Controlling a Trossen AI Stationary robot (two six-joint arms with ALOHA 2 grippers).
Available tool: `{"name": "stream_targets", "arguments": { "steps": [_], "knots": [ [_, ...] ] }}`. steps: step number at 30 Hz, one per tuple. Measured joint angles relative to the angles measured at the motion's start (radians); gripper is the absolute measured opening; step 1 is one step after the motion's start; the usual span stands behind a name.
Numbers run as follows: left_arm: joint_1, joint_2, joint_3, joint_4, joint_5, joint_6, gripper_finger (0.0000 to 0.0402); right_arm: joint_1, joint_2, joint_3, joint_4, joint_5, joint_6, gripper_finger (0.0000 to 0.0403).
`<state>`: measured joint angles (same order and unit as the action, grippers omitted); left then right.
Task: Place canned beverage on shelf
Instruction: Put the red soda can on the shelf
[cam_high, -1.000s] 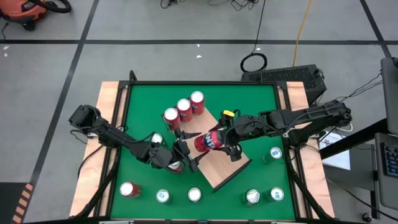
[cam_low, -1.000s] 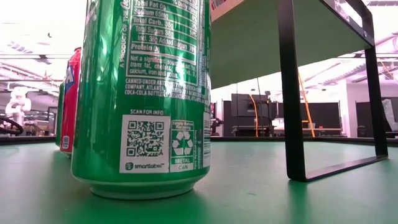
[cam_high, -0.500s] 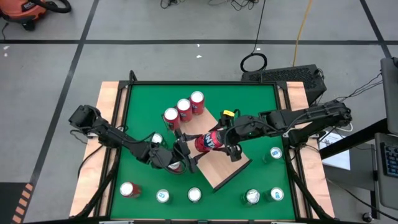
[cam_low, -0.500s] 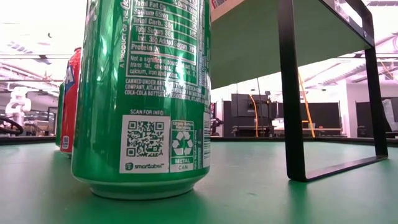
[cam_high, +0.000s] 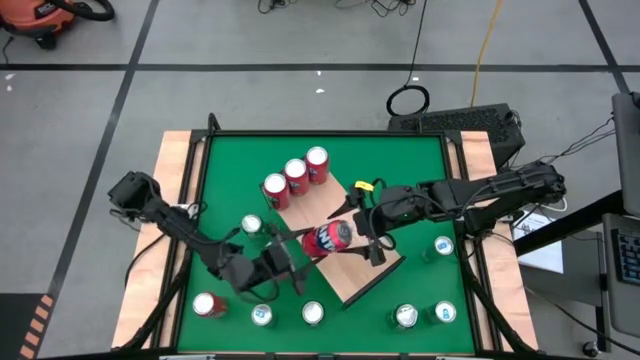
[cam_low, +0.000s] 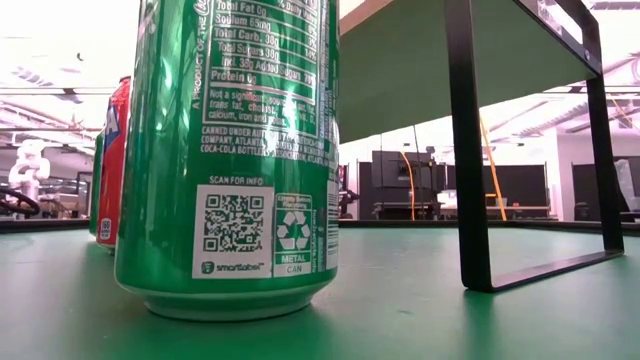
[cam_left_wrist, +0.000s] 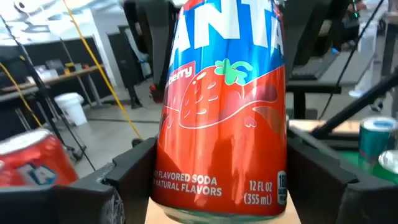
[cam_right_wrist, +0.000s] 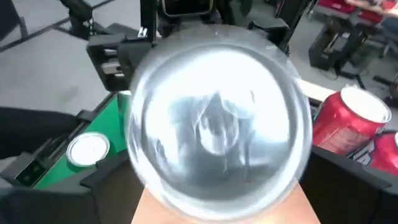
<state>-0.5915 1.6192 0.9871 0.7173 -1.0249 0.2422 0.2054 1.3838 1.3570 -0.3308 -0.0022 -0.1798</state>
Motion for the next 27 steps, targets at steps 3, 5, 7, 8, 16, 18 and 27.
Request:
{"name": "stream_targets", "arguments": {
  "steps": [3,5,7,8,16,18,27],
  "knots": [
    [-0.035,0.000,0.000,0.089,-0.049,0.079,0.0287,-0.001,0.000,-0.012,0.052,0.000,0.004,0.0370],
    [-0.049,-0.001,0.000,0.120,-0.068,0.110,0.0287,-0.001,0.000,-0.026,0.102,-0.001,0.015,0.0370],
    [-0.054,-0.001,0.000,0.131,-0.072,0.111,0.0287,-0.001,0.000,-0.045,0.157,-0.003,0.033,0.0370],
    [-0.054,-0.001,0.000,0.136,-0.073,0.105,0.0287,0.000,0.001,-0.054,0.189,-0.007,0.046,0.0370],
    [-0.050,0.001,0.000,0.128,-0.063,0.107,0.0286,0.000,0.000,-0.144,0.481,-0.139,0.106,0.0369],
    [-0.052,0.000,0.000,0.135,-0.063,0.107,0.0286,0.000,0.002,-0.158,0.517,-0.155,0.122,0.0365],
    [-0.046,-0.001,0.000,0.140,-0.049,0.106,0.0286,0.000,0.009,-0.183,0.570,-0.156,0.126,0.0353]
  ]
}}
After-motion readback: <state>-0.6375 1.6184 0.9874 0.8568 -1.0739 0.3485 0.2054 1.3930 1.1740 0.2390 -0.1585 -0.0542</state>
